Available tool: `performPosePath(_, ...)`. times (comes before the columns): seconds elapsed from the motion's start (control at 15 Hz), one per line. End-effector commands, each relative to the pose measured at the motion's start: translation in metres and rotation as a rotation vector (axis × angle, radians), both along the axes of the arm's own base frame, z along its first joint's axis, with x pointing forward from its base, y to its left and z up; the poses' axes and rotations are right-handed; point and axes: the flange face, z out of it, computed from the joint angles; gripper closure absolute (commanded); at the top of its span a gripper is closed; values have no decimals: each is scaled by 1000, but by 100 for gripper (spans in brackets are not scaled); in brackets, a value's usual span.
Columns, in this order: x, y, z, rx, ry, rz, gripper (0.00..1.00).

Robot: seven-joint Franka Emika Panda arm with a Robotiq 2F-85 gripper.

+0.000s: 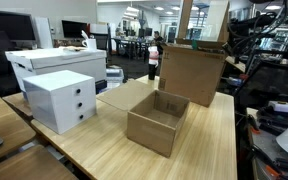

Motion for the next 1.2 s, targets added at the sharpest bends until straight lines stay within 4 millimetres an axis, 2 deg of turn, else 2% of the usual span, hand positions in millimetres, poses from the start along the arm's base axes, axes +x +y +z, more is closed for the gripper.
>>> performPosePath(0.0, 18, 13, 27, 14, -7, 67, 96)
performPosePath(0.2, 29, 19, 35, 11, -13, 105, 97)
performPosePath(0.47, 40, 17, 29, -49, -1, 120, 97)
performPosePath(0.87, 47, -4, 12, -124, 20, 107, 97)
performPosePath(1.13, 53, -8, 23, -144, -53, 125, 97)
